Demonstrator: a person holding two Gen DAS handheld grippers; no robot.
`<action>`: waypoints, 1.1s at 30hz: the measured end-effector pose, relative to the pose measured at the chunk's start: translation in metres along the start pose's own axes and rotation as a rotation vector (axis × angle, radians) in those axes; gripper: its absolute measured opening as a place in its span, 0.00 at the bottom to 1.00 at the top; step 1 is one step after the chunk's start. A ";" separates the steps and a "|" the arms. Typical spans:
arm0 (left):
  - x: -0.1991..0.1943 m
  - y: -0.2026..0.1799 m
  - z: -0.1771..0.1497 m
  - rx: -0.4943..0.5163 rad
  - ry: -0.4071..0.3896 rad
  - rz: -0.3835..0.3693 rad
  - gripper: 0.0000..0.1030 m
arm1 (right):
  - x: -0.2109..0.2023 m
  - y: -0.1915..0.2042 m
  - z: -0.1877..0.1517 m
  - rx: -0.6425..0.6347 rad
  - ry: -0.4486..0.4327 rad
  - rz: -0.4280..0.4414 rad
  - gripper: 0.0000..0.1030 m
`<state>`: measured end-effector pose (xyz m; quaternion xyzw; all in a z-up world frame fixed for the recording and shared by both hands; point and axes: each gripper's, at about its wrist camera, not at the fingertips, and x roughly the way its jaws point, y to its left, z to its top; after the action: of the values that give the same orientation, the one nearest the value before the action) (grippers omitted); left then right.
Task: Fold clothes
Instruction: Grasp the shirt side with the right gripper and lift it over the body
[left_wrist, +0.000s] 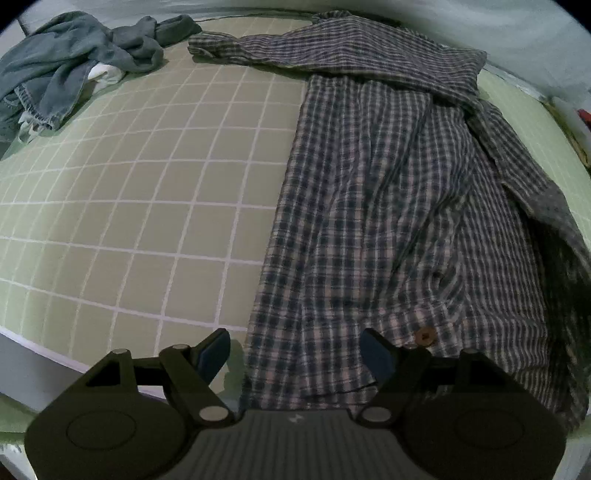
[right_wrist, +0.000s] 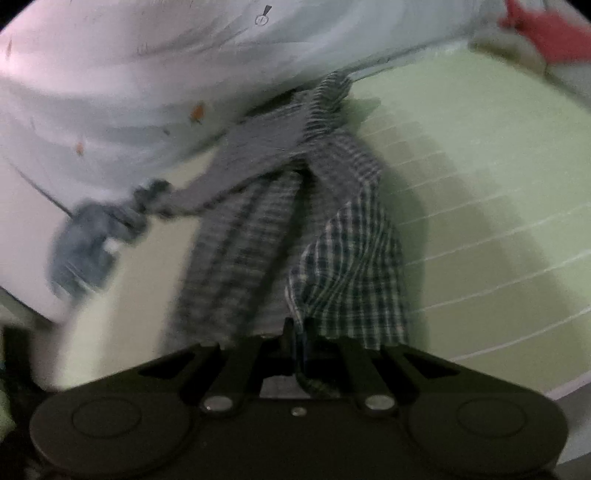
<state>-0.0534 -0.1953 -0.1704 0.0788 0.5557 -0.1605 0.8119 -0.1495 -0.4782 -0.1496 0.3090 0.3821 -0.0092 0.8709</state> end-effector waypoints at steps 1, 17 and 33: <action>-0.001 0.002 0.000 0.002 0.000 -0.003 0.76 | 0.006 0.002 -0.001 0.023 0.009 0.019 0.03; 0.001 0.024 0.005 0.013 0.031 -0.028 0.76 | 0.081 0.013 -0.027 0.241 0.234 0.072 0.46; 0.000 0.015 -0.013 0.044 0.062 -0.004 0.76 | 0.040 -0.004 -0.020 0.114 0.031 -0.262 0.69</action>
<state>-0.0594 -0.1770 -0.1756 0.1005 0.5770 -0.1720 0.7921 -0.1353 -0.4620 -0.1886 0.3053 0.4314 -0.1397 0.8374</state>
